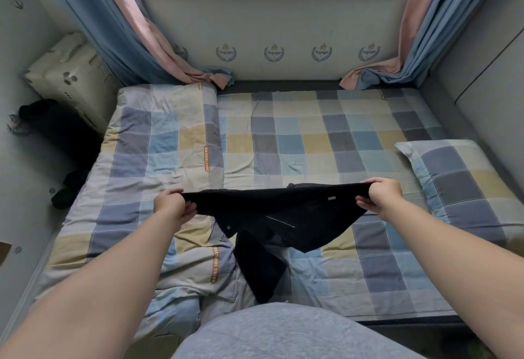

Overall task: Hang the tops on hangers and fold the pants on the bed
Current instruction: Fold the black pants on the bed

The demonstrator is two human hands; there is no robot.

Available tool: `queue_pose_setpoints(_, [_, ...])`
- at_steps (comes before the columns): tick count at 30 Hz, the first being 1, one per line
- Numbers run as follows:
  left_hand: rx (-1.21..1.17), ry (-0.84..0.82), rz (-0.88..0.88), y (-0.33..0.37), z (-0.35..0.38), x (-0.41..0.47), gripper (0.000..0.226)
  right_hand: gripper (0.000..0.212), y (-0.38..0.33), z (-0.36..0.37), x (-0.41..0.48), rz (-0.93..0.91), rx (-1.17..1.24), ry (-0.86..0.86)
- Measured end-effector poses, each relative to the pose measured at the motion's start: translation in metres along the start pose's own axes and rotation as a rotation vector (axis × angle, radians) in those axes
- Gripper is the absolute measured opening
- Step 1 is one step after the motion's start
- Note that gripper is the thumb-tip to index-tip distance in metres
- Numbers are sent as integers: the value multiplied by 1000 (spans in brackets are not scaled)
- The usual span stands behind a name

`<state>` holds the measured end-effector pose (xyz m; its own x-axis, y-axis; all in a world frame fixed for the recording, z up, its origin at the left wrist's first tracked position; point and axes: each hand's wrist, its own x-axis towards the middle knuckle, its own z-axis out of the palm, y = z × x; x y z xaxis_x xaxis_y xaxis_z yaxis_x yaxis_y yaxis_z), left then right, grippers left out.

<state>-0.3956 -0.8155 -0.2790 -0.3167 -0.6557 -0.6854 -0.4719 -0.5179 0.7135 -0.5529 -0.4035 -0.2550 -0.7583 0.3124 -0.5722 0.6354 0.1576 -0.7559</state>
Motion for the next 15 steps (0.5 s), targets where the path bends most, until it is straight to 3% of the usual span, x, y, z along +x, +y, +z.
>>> queue_pose_setpoints(3, [-119, -94, -130, 15, 2, -7, 34, 33, -5, 1, 0, 40, 154, -113])
queue_pose_setpoints(7, [6, -195, -47, 29, 5, -7, 29, 37, -17, -2, 1, -79, 134, -225])
queue_pose_setpoints(10, [254, -157, 222, 33, 14, -10, 33, 45, -27, -3, -4, -318, -47, -326])
queue_pose_setpoints(13, [606, -22, 584, 44, 16, -14, 24, 33, -44, 0, -15, -750, -543, -130])
queue_pose_setpoints(15, [703, 70, 783, 62, 18, -19, 14, 25, -62, 3, -23, -933, -592, -4])
